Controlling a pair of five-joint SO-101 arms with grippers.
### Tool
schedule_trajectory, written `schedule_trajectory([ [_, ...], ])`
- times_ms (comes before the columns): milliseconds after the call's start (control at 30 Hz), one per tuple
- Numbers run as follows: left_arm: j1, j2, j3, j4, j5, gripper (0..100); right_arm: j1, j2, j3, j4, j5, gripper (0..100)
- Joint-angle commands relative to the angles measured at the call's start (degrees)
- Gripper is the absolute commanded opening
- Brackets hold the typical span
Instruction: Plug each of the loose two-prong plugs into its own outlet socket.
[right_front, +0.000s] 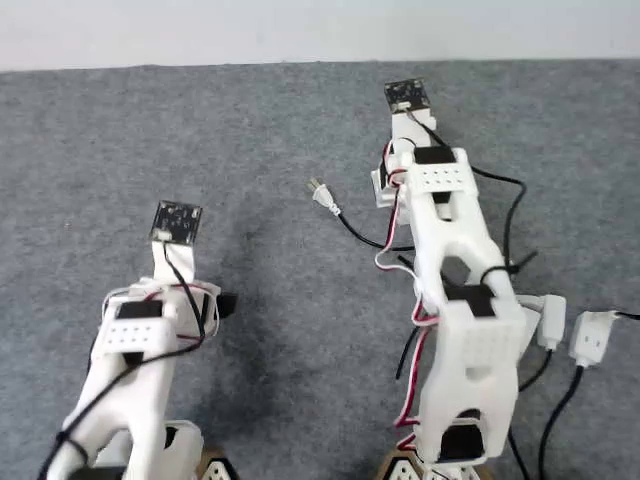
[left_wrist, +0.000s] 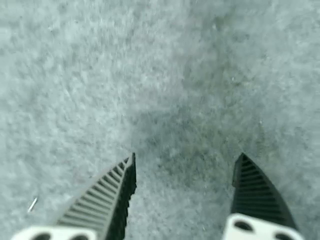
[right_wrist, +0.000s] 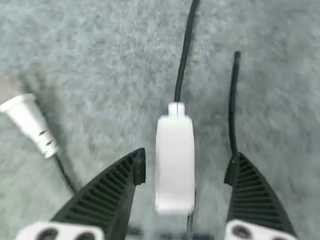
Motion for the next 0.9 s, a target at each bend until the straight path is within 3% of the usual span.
schedule_trajectory([
  [0, 0.09, 11.60, -12.09, 5.63, -0.44, 30, -0.31, 5.41, -12.92, 3.38, 1.85, 20.8],
  [100, 0.09, 21.45, -20.79, 11.96, -8.18, 29, -0.13, 10.51, -20.48, 6.37, 1.93, 15.2],
  [233, 0.26, 24.97, -24.31, 16.44, -16.53, 29, 0.40, 15.08, -29.01, 11.91, 1.49, 0.0],
  [333, 1.85, 22.68, -22.02, 15.74, -17.23, 24, 0.48, 16.31, -35.25, 18.07, 1.23, 0.5],
  [567, 2.99, 10.46, -10.86, 7.30, -17.14, 20, -2.42, 16.22, -48.62, 32.92, -8.88, 0.9],
  [767, 2.46, 0.44, -4.26, 5.10, -16.70, 33, -12.35, 16.75, -60.40, 45.14, -14.24, 0.9],
  [867, 2.46, -0.70, -3.21, 5.10, -16.70, 41, -16.92, 16.22, -62.95, 46.37, -17.14, 0.9],
])
